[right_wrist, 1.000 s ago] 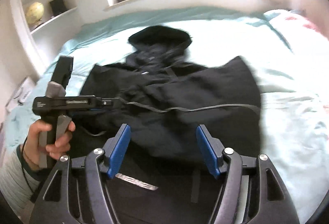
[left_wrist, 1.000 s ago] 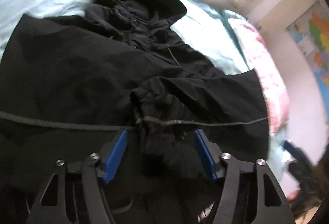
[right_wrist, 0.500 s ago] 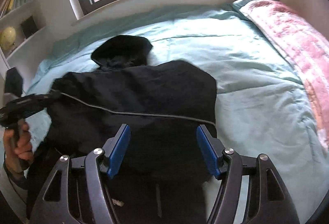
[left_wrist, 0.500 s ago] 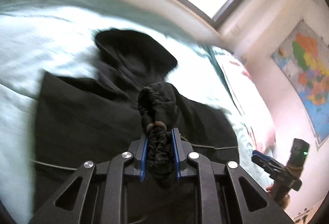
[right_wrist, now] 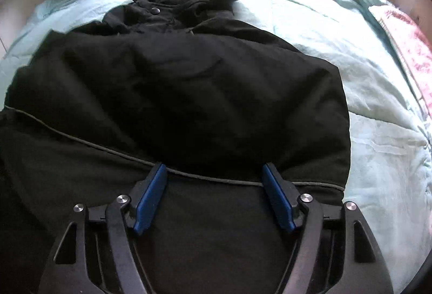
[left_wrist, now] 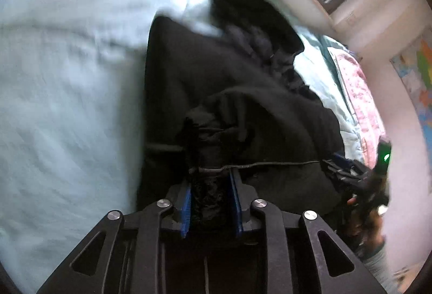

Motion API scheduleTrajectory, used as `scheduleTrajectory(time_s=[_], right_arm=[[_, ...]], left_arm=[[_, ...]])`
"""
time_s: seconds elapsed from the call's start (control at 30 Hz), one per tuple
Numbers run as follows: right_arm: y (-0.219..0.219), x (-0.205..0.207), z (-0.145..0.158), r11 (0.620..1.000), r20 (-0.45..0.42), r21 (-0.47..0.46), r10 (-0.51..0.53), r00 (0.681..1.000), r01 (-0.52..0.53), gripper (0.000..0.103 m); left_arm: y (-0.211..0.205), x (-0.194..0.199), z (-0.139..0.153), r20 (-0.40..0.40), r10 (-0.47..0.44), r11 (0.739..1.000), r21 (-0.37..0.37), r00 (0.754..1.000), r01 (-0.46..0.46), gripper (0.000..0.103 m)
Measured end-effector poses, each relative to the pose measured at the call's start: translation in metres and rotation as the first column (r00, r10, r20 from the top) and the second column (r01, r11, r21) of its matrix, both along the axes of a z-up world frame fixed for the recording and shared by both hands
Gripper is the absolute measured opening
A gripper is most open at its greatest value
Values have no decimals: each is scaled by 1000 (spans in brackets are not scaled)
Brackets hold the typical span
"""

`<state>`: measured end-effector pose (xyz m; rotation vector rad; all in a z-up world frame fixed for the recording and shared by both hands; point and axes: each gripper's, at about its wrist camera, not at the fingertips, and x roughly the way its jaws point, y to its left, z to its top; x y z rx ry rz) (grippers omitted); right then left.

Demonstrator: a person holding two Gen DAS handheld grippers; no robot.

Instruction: Fold large clothes

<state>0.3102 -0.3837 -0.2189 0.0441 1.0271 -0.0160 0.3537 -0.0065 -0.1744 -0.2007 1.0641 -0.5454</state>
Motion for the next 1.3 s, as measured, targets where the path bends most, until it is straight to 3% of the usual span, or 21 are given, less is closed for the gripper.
scheduleTrajectory(time_s=[0.07,0.1,0.17,0.27,0.37,0.43,0.53,0.63,0.73,0.83,0.9,1.0,1.13,1.2,1.3], right_arm=[[-4,-6,24,998,79,55,28,996,-32,75],[-4,-7,35,998,122,59,32,992,-39,75],[-3,-2,56,1000,200,20,1,980,-5,79],[1,27,53,999,187,48,-32,982,23,80],[2,56,20,996,102,-2,-86,991,87,80],[-1,70,-7,995,14,-24,-93,996,94,80],[-10,73,-10,994,2,29,-109,994,108,82],[-11,74,-11,995,-7,20,-93,996,93,83],[-14,59,6,996,15,46,-77,997,77,83],[-15,20,34,996,96,87,-26,995,18,83],[-16,-14,49,998,138,66,-17,990,8,83],[-17,-40,46,999,124,29,-31,992,28,83],[-14,-52,1,999,67,6,-39,997,39,83],[-9,-63,-17,999,149,-16,-26,988,29,84],[-19,-75,-21,997,209,57,-68,976,57,84]], left_arm=[[-8,-12,26,104,9,999,48,995,-14,38],[-15,-18,42,160,-7,999,42,987,0,48],[-32,-18,58,206,-40,999,23,978,36,54],[-75,2,48,167,-59,998,39,984,53,54],[-103,33,8,119,-5,984,177,993,-16,54],[-99,51,-27,16,32,980,194,999,-35,53],[-99,53,-33,27,30,979,203,999,-34,52],[-97,48,-26,58,16,980,198,998,-28,52],[-83,30,0,99,1,991,134,995,-14,52],[-61,-5,27,137,-59,998,32,989,55,56],[-57,-29,31,175,-75,996,60,982,66,63],[-59,-43,10,161,-65,991,122,985,46,63],[-65,-32,-35,110,-14,989,145,994,-2,63],[-65,-36,-43,169,0,990,140,986,-25,63],[-67,-42,-47,211,8,990,138,977,-38,63]])
